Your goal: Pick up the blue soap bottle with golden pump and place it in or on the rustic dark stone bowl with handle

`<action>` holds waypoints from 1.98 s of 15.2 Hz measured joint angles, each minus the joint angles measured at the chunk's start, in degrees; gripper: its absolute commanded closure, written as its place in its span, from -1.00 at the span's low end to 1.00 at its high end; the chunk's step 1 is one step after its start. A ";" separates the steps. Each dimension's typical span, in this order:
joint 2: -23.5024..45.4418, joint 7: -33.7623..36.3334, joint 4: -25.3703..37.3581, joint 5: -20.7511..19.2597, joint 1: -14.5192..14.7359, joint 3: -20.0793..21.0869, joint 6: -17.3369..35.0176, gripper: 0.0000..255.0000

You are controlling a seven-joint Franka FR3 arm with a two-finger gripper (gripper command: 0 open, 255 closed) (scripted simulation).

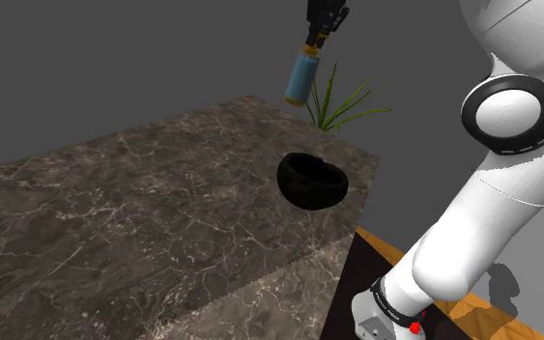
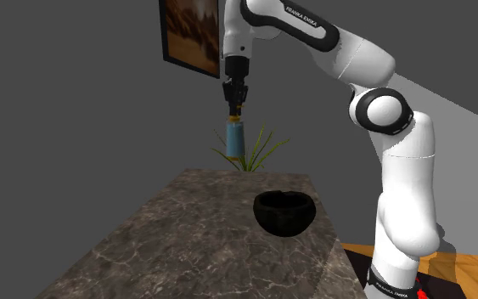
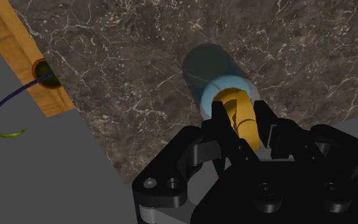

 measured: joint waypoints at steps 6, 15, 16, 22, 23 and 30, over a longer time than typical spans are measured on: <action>0.76 2.24 6.32 -0.07 1.26 0.79 -5.49 1.00; -10.01 11.38 -0.53 1.59 5.27 4.83 -8.72 1.00; -11.41 12.43 -1.63 1.94 5.63 5.25 -8.98 1.00; -15.30 19.78 -0.50 3.60 8.15 8.80 -13.34 1.00; -16.22 20.01 -2.06 3.84 8.21 8.86 -12.69 1.00; -23.92 18.24 -17.25 5.07 8.04 7.66 -5.16 1.00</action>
